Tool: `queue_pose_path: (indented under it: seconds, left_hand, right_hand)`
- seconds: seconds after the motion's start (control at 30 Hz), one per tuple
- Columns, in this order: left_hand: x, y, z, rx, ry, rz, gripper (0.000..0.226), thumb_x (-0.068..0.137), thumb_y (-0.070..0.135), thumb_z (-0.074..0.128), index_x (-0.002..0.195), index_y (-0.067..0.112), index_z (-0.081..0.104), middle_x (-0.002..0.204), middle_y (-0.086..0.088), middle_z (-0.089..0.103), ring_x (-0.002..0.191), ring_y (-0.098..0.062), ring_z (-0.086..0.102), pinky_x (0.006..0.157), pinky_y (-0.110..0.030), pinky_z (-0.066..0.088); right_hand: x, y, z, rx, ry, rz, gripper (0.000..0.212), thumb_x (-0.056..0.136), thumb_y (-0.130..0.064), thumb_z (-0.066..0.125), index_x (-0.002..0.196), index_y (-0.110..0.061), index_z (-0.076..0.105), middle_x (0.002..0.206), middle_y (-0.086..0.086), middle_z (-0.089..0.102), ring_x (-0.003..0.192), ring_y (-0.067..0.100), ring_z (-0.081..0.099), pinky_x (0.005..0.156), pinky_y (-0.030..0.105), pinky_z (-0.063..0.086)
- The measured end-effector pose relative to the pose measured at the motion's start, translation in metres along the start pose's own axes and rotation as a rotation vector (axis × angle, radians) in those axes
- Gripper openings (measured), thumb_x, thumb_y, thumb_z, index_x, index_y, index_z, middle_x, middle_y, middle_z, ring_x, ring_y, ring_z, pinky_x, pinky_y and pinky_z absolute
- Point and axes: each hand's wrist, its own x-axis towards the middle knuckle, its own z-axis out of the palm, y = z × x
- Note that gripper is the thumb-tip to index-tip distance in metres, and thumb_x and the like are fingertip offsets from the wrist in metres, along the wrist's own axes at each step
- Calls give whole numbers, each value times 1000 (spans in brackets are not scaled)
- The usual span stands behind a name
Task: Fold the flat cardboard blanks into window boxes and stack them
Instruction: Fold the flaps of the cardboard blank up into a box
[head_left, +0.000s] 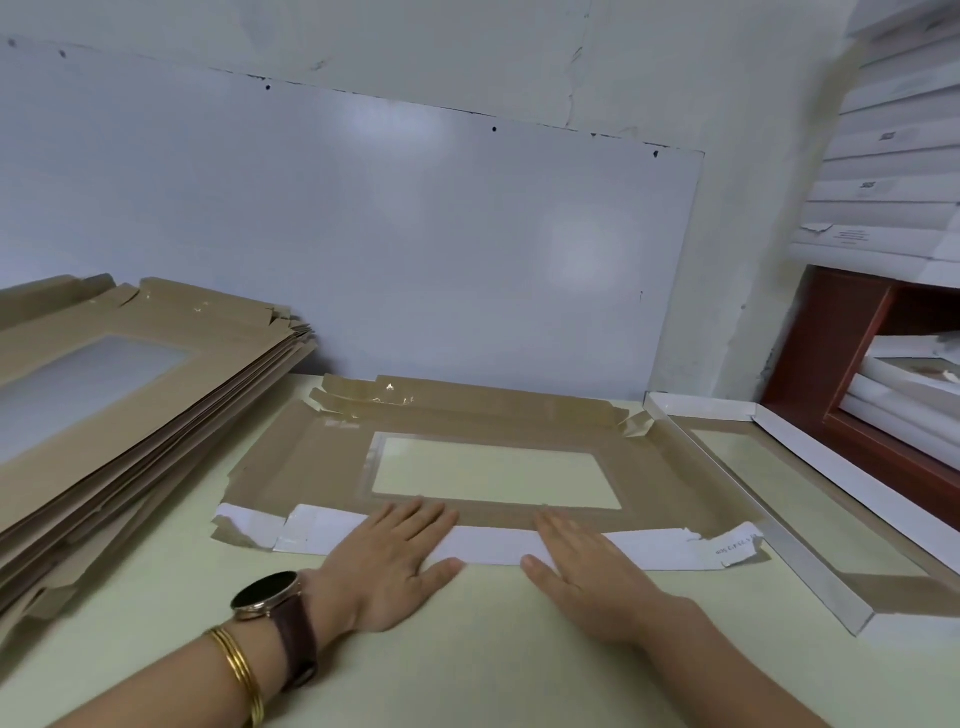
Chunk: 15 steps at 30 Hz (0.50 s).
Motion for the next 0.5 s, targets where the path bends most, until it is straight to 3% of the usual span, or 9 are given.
queue_pose_path:
  seconds: [0.33,0.5]
  left_hand:
    - [-22,-61,-9,-22,-44,-184,62,95,64,8,151,42,-3,159,19,-7,147,-5,-11,120,-37,-7]
    - [-26,-89,-11,-37,-62,-256,60,94,63,4,150,44,-4,159,19,-8,147,-6,-10,120,-39,-4]
  right_hand:
    - [-42,107,-16,45,15,269,72,97,-61,15,155,-22,-4,161,-12,-11,146,0,-12,116,25,-8]
    - [-50,131,-18,123,10,315,76,95,-64,15,155,-23,-3,161,-15,-9,144,-3,-12,120,27,-3]
